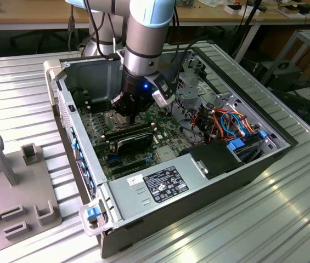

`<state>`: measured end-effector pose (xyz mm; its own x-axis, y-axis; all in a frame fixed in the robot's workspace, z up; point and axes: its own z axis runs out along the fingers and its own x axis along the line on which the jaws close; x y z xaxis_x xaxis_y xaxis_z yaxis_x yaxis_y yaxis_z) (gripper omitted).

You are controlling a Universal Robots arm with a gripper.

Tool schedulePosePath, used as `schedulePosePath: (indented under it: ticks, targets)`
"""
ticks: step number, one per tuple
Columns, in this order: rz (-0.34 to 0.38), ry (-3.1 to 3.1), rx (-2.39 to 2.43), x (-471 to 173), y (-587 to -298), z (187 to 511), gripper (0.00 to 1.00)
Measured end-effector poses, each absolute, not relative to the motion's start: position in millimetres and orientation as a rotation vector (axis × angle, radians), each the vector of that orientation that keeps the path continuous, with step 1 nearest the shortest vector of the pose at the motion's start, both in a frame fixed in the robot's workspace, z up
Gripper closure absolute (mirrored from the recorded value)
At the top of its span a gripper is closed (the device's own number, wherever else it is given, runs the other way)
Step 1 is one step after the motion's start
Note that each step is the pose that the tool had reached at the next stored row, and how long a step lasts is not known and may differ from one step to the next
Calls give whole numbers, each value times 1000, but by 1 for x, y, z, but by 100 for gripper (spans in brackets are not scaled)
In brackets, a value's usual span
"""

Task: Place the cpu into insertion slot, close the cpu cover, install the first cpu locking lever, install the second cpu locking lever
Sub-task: 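Install the second cpu locking lever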

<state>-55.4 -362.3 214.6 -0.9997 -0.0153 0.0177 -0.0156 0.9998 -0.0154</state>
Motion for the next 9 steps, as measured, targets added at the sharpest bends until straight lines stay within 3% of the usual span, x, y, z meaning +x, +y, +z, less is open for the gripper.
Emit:
schedulePosePath:
  ticks: [9]
  targets:
    - [25, -3124, 24, -38, -362, 218, 89]
